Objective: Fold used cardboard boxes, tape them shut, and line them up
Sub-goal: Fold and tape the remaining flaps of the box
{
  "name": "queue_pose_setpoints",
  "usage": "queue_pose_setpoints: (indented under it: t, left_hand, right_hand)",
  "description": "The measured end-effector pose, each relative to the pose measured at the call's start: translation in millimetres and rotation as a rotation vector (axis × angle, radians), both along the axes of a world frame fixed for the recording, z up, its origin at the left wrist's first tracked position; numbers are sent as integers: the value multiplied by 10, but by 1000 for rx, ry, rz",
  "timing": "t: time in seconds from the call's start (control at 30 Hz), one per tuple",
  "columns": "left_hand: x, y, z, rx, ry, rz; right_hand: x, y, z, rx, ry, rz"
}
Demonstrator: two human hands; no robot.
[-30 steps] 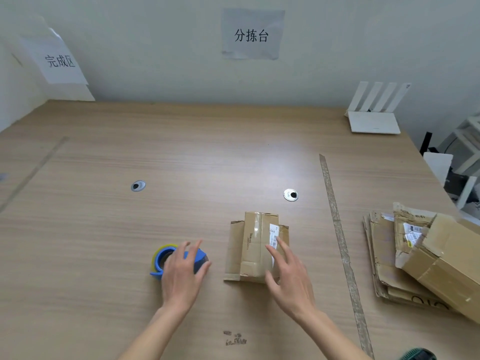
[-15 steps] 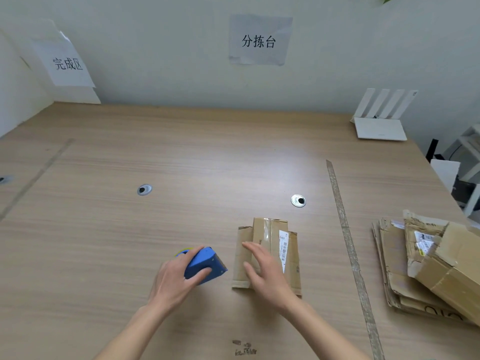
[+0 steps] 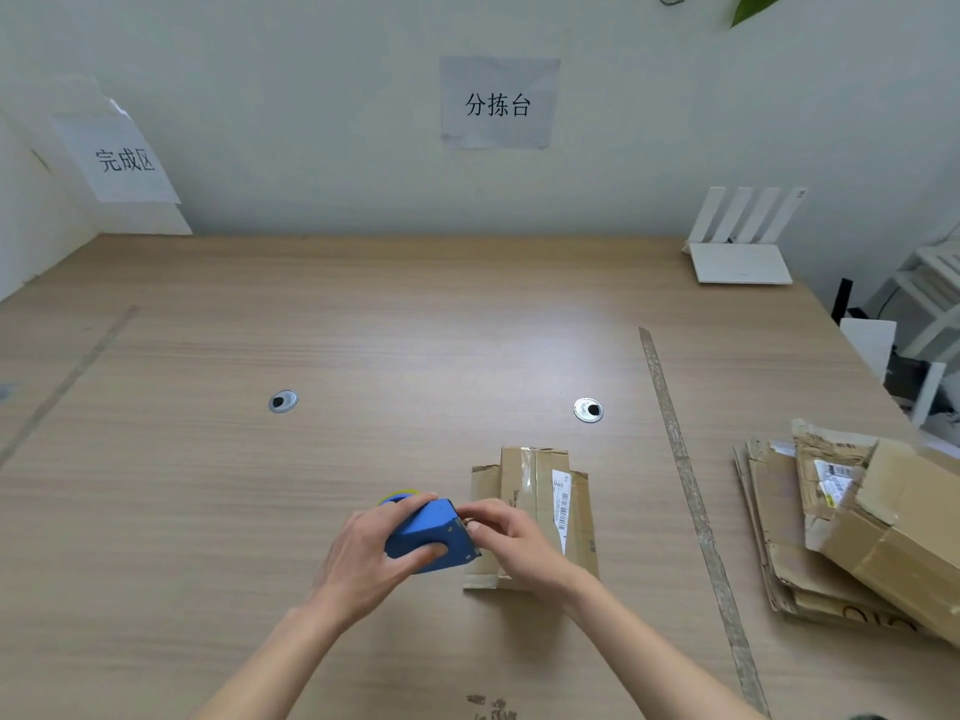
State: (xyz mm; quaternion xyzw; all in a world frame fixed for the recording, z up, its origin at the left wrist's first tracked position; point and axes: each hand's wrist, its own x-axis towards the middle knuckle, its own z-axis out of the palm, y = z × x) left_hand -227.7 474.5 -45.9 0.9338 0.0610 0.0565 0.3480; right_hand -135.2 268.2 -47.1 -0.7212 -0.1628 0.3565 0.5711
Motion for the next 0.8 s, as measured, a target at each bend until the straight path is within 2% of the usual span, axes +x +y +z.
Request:
queue_pose_setpoints:
  t: [0.17,0.3,0.47,0.6,0.7,0.8]
  left_hand:
    - [20,-28,-16,25,11,-55]
    - [38,-69,-6,51,26,-85]
    - [87,-191,49,119,98,-115]
    - [158,-240,76,214,157,-132]
    - [126,-94,41,302,218,-99]
    - [70,-38,-12,342,252,-89]
  right_hand:
    - [13,-160,51,60,71,-22]
    - [21,-226,15,57,47,-62]
    - [31,-238,-32,-8,18,-284]
    - [6,-335,-72,-110,-100,-268]
    - [85,-635,-111,-139,-87,-381]
    - [84,-956,-138,-190,-66,-361]
